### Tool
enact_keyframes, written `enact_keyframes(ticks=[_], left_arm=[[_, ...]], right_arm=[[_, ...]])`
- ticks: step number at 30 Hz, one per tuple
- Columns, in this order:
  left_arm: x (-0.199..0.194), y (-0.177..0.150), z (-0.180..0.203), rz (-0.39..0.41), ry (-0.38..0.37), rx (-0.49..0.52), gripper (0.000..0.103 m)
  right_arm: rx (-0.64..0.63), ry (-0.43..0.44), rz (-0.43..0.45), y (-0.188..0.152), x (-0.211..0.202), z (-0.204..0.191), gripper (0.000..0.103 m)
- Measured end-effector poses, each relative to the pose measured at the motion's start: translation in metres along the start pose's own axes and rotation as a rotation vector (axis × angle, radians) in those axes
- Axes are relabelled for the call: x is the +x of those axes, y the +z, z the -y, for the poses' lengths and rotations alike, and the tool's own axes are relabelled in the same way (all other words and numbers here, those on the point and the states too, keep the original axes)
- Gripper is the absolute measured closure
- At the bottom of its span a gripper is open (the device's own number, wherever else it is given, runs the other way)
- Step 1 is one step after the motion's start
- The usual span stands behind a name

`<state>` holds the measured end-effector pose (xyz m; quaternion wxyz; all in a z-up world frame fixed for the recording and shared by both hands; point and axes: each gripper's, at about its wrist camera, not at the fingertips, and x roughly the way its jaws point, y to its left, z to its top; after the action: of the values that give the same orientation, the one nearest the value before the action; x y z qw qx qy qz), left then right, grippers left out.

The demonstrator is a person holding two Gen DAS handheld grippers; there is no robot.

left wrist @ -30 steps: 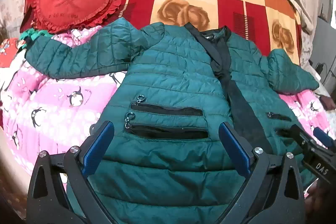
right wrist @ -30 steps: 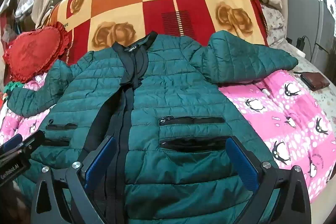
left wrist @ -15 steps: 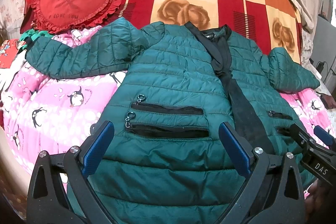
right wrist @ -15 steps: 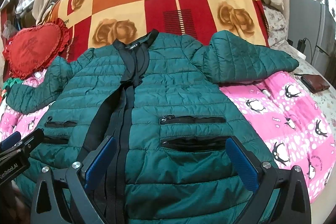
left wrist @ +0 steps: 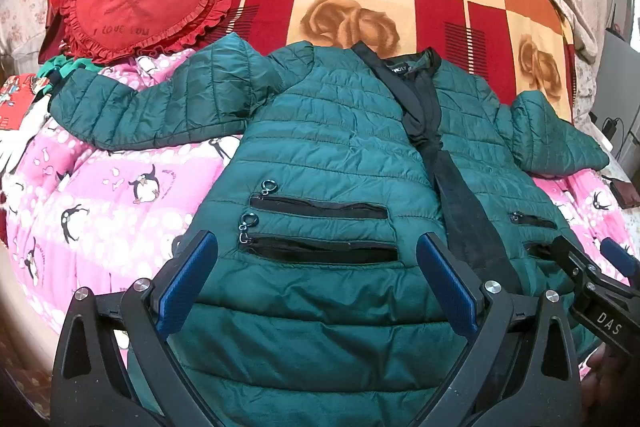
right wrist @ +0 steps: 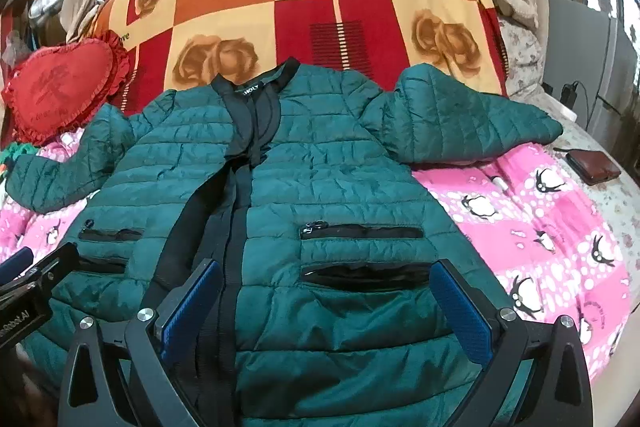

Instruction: Fold large clothes

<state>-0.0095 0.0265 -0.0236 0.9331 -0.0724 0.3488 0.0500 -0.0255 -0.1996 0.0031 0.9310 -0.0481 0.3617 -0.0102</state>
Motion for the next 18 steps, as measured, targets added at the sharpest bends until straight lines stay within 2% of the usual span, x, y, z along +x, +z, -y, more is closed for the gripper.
enact_keyframes(ticks=[3, 7, 14, 18], left_arm=[[0.0004, 0.0000, 0.0003, -0.002, -0.003, -0.004, 0.003], [0.0003, 0.0005, -0.0019, -0.005, -0.011, -0.017, 0.003], [0.0002, 0.0006, -0.0029, -0.005, -0.013, -0.023, 0.003], [0.0003, 0.0006, -0.0029, -0.008, -0.014, -0.025, 0.003]], right_arm=[[-0.013, -0.041, -0.003, 0.0013, -0.0006, -0.0031, 0.000], [0.009, -0.036, -0.073, 0.0036, 0.0029, -0.0045, 0.000], [0.001, -0.062, -0.041, 0.0024, 0.0036, -0.0041, 0.000], [0.002, -0.064, -0.057, 0.0034, 0.0041, -0.0049, 0.000]])
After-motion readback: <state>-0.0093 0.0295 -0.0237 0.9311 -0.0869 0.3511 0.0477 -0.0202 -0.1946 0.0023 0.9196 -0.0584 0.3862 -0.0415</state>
